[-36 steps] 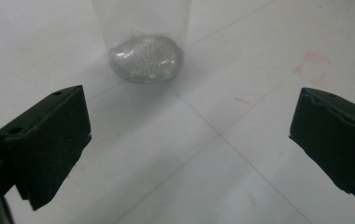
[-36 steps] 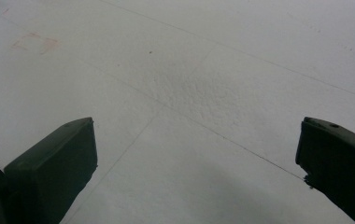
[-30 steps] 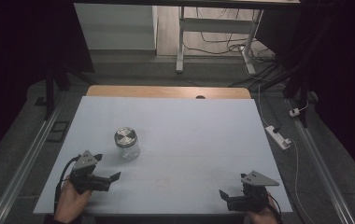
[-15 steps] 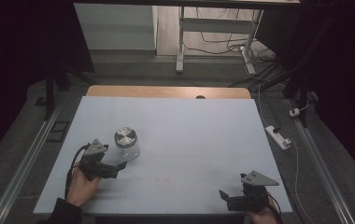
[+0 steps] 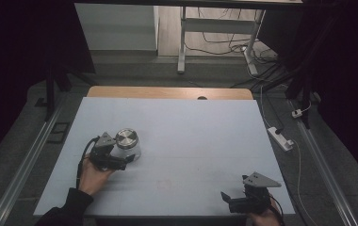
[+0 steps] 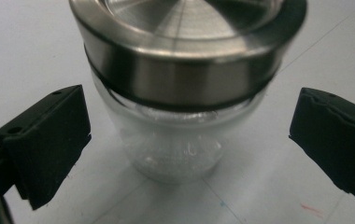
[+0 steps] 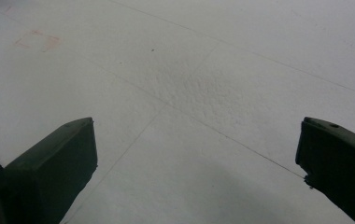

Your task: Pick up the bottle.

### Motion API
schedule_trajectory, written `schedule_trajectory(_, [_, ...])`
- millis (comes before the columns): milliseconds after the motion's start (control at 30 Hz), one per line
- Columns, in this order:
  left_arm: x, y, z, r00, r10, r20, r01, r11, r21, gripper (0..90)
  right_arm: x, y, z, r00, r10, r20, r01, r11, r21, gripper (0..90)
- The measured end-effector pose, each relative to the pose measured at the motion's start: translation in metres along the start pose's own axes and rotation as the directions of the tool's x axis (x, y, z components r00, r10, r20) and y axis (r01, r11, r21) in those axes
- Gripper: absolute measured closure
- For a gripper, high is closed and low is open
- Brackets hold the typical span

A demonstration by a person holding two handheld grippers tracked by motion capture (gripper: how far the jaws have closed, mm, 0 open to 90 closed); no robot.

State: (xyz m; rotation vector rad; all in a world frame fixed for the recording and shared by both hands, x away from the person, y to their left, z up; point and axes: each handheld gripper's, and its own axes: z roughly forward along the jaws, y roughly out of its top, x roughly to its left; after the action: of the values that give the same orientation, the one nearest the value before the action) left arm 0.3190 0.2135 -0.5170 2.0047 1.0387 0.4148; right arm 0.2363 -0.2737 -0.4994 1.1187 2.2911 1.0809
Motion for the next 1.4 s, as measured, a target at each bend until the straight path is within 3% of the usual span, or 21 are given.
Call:
schedule_trajectory(200, [0.005, 0.006, 0.011, 0.9998, 0.012, 0.019, -0.012, 0.9999, 0.008, 0.0, 0.000, 0.000, 0.000, 1.0000, 0.000, -0.004, 0.000, 1.000, 0.003, 0.0])
schedule_trajectory(500, [0.005, 0.012, 0.020, 0.9996, 0.027, 0.008, -0.027, 0.9995, 0.015, 0.1, 0.001, 0.000, 0.001, 1.0000, -0.007, -0.005, 0.007, 1.000, 0.011, 0.0])
schedule_trajectory(800, [0.003, 0.016, 0.023, 0.9982, 0.049, -0.033, -0.048, 0.9985, 0.025, 13.2, 0.001, 0.000, 0.001, 0.9999, -0.013, -0.007, 0.013, 1.000, 0.013, 0.0])
schedule_trajectory(900, [0.003, 0.016, 0.022, 0.9990, 0.031, -0.032, -0.030, 0.9992, 0.027, 14.8, 0.001, 0.000, 0.001, 0.9999, -0.015, -0.007, 0.015, 1.000, 0.013, 0.0])
schedule_trajectory(1100, [0.003, 0.014, 0.022, 0.9990, 0.032, -0.030, -0.032, 0.9994, 0.012, 15.0, 0.002, 0.000, 0.002, 0.9998, -0.020, -0.008, 0.020, 1.000, 0.016, 0.0])
schedule_trajectory(1400, [0.002, 0.017, 0.020, 0.9992, 0.006, -0.040, -0.005, 0.9991, 0.042, 15.4, 0.003, 0.000, 0.002, 0.9996, -0.028, -0.009, 0.028, 0.999, 0.016, 0.0])
